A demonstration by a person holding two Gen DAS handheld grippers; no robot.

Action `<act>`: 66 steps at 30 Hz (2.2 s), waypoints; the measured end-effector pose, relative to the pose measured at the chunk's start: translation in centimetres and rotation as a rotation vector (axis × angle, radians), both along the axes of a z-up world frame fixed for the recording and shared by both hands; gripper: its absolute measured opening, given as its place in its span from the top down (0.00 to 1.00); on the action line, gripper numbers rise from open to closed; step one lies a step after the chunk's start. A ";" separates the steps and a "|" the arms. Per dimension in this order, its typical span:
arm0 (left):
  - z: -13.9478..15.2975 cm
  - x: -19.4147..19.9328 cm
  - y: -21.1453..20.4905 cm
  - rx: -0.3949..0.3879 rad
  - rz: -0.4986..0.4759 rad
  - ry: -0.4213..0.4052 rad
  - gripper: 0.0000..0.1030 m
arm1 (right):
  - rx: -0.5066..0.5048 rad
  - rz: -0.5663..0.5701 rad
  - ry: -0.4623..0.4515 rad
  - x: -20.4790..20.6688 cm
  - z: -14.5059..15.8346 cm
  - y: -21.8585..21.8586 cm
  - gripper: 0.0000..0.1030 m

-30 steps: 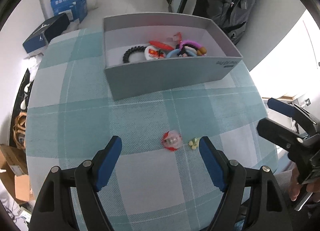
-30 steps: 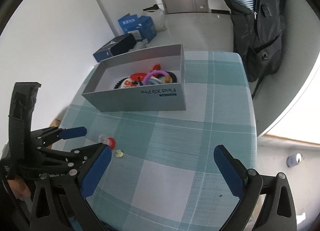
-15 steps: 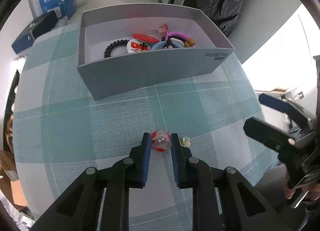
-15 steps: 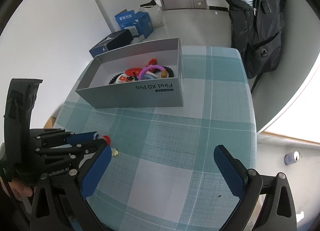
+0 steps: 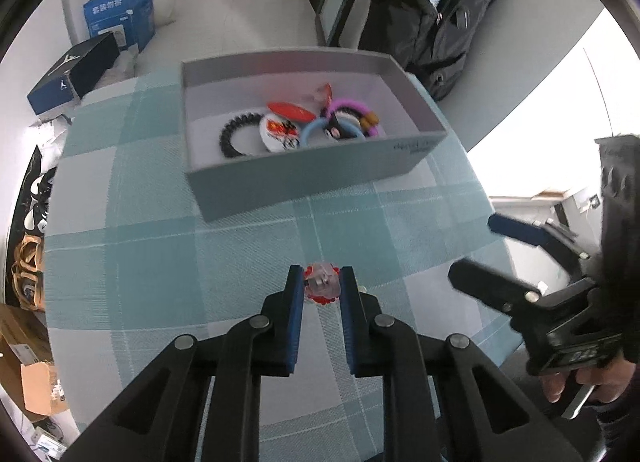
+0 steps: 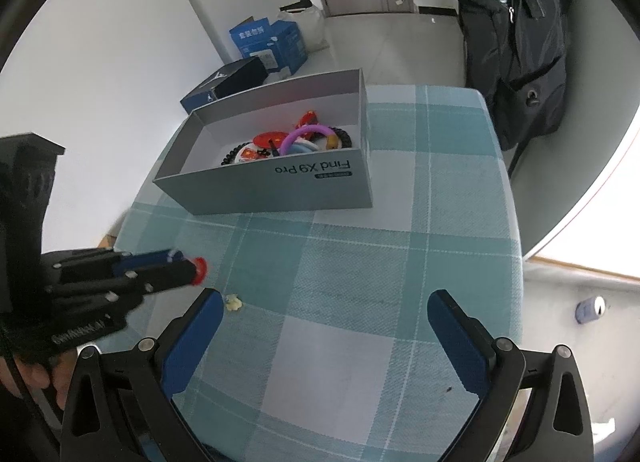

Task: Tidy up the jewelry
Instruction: 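Grasp the red-and-white charm with the left gripper while the right grasps the yellow charm, then carry both charms into the grey box and open both grippers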

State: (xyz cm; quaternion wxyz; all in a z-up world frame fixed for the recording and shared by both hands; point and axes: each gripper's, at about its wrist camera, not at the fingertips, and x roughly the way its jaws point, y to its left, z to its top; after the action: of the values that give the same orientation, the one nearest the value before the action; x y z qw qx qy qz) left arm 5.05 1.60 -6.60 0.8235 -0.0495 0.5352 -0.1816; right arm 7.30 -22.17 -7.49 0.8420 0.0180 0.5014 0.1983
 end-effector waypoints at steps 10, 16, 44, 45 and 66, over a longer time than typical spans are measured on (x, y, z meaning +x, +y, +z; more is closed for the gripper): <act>2.6 -0.3 3.2 -0.071 0.078 -0.063 0.87 | 0.036 0.090 0.037 -0.2 -0.7 2.8 0.11; 4.2 -0.5 4.3 -0.097 0.123 -0.093 0.87 | -0.038 0.199 0.013 -1.2 -2.0 6.0 0.33; 5.4 -0.7 6.9 -0.104 0.186 -0.132 0.87 | -0.210 0.268 -0.071 -2.6 -3.0 9.9 0.89; 5.3 -0.6 6.9 -0.103 0.186 -0.130 0.87 | -0.193 0.256 -0.068 -2.4 -2.7 9.7 0.88; 6.7 4.0 4.2 -0.130 0.205 -0.145 0.87 | 0.100 0.120 -0.146 3.2 7.2 6.4 0.88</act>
State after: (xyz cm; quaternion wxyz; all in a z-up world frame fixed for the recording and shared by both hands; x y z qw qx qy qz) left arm 9.06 5.84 0.14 0.8693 -0.1439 0.4537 -0.1336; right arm 10.51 -15.81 -0.27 0.8610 0.0155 0.4284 0.2737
